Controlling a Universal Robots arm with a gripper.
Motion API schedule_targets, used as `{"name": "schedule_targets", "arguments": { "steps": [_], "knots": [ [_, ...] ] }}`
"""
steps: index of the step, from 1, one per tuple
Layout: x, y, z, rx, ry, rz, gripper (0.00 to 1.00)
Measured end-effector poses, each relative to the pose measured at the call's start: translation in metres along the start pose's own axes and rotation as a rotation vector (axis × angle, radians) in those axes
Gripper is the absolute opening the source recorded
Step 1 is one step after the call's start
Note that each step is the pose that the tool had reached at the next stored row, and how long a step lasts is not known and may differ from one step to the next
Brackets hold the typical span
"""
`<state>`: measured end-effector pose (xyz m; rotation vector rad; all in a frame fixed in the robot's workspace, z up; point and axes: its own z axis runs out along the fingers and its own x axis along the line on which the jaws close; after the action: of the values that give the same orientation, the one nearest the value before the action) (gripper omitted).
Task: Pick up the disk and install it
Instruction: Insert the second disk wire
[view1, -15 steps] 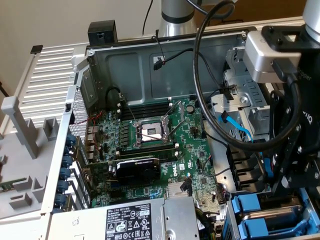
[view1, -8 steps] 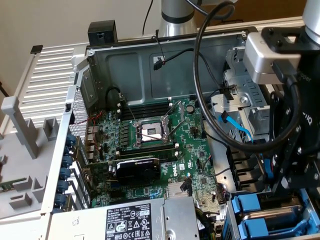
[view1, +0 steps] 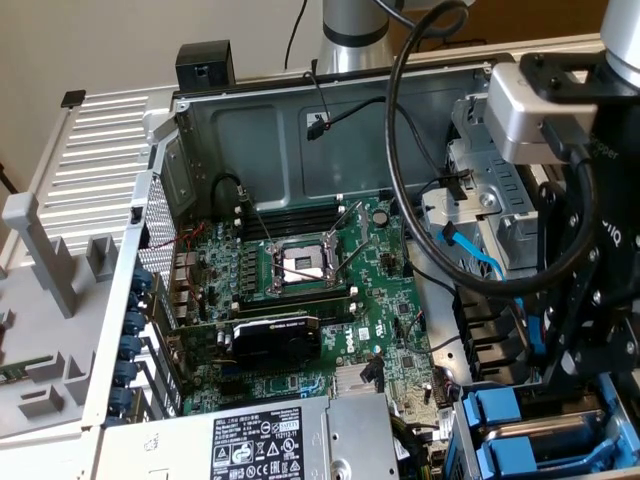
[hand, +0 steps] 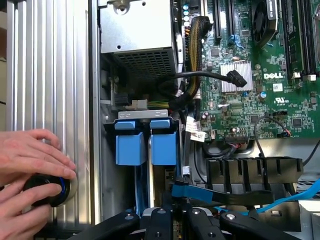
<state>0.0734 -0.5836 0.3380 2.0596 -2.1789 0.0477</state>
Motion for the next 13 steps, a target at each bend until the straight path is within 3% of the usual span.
{"name": "schedule_targets", "arguments": {
  "steps": [4, 13],
  "knots": [
    [0.0, 0.0, 0.0, 0.001, 0.0106, -0.002, 0.17],
    [-0.0002, 0.0, 0.0012, 0.0044, 0.0132, -0.028, 0.17]
  ]
}}
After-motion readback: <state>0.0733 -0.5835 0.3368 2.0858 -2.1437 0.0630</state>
